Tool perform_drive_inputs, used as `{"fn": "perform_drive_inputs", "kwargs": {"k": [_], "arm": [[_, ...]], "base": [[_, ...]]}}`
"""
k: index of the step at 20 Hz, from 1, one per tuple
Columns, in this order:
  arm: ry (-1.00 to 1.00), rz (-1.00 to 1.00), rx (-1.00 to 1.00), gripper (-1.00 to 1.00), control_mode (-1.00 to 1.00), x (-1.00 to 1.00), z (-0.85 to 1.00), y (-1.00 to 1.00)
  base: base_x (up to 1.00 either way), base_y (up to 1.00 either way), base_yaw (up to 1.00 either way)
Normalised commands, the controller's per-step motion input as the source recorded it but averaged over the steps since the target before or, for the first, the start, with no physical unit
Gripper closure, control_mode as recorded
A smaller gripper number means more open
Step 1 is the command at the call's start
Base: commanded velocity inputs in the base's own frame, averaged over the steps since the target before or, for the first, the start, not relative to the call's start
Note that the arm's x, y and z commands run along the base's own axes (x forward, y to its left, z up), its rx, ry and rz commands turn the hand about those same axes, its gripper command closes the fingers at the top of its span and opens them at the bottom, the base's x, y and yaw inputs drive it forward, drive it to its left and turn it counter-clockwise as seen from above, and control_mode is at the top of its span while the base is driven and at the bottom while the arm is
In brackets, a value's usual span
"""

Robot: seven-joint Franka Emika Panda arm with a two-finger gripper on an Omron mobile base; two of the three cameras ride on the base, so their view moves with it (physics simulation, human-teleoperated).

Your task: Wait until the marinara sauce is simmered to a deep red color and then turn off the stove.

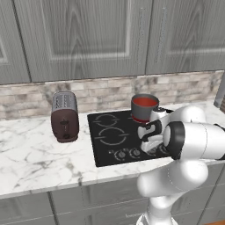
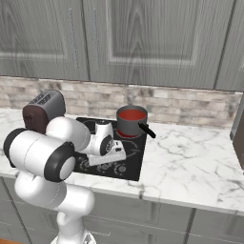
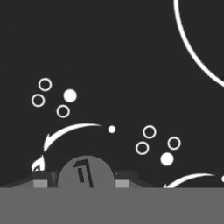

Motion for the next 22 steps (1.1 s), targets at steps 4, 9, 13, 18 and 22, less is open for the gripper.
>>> {"fn": "perform_drive_inputs", "kwargs": {"k": [4, 9, 13, 18, 22], "arm": [[0.00, -0.30, 0.00, 1.00, -1.00, -0.21, -0.31, 0.00], [0.00, -0.30, 0.00, 1.00, -1.00, -0.21, -0.31, 0.00], [0.00, -0.30, 0.00, 1.00, -1.00, -0.22, -0.33, 0.00], [0.00, -0.30, 0.00, 1.00, -1.00, -0.20, -0.32, 0.00], [0.00, -0.30, 0.00, 1.00, -1.00, -0.18, -0.31, 0.00]], "base": [[0.00, 0.00, 0.00], [0.00, 0.00, 0.00], [0.00, 0.00, 0.00], [0.00, 0.00, 0.00], [0.00, 0.00, 0.00]]}}
